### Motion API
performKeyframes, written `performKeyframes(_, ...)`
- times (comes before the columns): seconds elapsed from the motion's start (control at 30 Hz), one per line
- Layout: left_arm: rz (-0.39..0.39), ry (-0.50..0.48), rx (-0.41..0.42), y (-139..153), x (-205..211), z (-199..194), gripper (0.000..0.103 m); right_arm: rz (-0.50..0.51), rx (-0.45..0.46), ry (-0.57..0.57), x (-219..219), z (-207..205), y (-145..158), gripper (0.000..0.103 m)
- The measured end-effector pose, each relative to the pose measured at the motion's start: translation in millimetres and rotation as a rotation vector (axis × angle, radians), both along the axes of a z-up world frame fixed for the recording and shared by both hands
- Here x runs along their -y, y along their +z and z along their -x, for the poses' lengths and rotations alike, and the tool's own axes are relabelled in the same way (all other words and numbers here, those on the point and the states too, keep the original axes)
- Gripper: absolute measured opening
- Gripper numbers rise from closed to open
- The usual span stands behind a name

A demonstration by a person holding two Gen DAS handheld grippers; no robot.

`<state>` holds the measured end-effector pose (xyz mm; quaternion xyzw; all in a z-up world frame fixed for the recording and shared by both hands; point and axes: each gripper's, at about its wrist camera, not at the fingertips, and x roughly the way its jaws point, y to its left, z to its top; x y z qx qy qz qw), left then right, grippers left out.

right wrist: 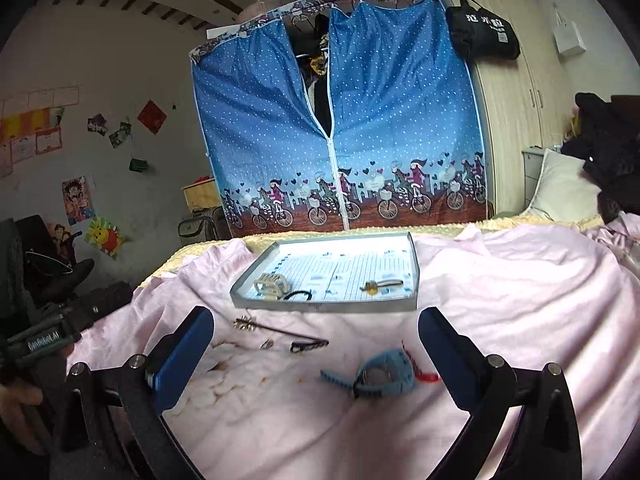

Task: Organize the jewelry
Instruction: 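Open the left tool to release the keychain while the right tool releases the silver clip, then move the left tool toward the silver ring while the right tool reaches the black bead string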

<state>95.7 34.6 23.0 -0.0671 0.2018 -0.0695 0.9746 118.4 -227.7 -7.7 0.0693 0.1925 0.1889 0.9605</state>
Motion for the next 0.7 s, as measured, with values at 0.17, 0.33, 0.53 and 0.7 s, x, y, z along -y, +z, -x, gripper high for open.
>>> performKeyframes(0.17,0.04,-0.005,0.01,-2.2,0.8,38.0,0.101,0.018,-0.098,-0.006,2.4,27.2,6.9,0.103)
performKeyframes(0.33,0.039,-0.006,-0.033,4.3,1.1,61.0,0.101,0.046,-0.23,0.009,-3.8,33.1,22.3,0.103)
performKeyframes(0.53,-0.071,0.031,-0.195,2.8,2.1,59.9,0.101,-0.01,-0.405,0.047,-7.9,26.5,32.4,0.103)
performKeyframes(0.7,-0.117,0.035,-0.307,-5.5,-6.8,47.1,0.101,-0.045,-0.476,0.062,-8.9,10.2,36.4,0.103)
